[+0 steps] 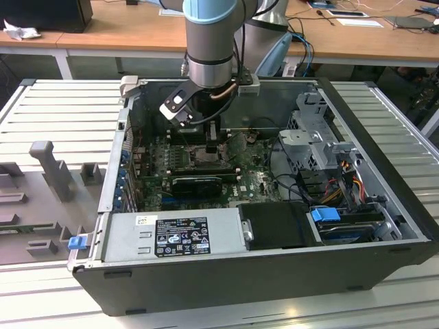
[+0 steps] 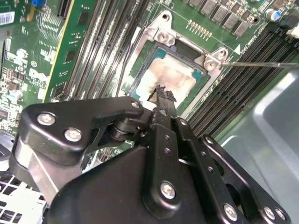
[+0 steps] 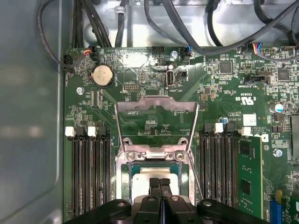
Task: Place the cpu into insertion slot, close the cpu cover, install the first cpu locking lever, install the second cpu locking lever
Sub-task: 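Close the cpu cover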
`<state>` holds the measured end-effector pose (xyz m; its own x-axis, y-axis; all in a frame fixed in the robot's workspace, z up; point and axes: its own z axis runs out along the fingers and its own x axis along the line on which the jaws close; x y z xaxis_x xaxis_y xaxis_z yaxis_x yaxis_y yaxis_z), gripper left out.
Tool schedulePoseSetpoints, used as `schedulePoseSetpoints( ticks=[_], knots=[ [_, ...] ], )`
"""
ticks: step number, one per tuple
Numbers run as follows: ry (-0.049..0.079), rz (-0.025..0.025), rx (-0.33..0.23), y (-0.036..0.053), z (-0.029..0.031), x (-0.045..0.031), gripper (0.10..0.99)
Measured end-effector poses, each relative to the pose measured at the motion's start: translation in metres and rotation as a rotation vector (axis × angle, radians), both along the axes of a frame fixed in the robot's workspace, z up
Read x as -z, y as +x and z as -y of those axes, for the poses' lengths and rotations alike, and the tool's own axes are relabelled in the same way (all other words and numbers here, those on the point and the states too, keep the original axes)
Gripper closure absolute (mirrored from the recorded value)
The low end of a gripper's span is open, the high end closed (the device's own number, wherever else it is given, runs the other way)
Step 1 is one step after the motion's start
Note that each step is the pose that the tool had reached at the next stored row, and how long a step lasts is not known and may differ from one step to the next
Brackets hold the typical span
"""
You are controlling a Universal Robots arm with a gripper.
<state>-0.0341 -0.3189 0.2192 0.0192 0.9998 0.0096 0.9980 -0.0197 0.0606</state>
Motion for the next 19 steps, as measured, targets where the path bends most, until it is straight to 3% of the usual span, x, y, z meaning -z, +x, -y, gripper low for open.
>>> schedulePoseSetpoints(
  ticks=[2,8,13,15,19],
  knots=[
    [0.003,-0.0018,0.000,0.0002,0.0001,-0.0006,0.980],
    [0.003,-0.0018,0.000,0.0002,0.0001,-0.0124,0.980],
    [0.003,-0.0019,0.000,0.0054,0.0001,-0.0142,0.980],
    [0.003,-0.0018,0.000,0.0055,0.0000,-0.0243,0.980],
    [0.003,-0.0018,0.000,0.0055,-0.0001,-0.0364,0.980]
  ],
)
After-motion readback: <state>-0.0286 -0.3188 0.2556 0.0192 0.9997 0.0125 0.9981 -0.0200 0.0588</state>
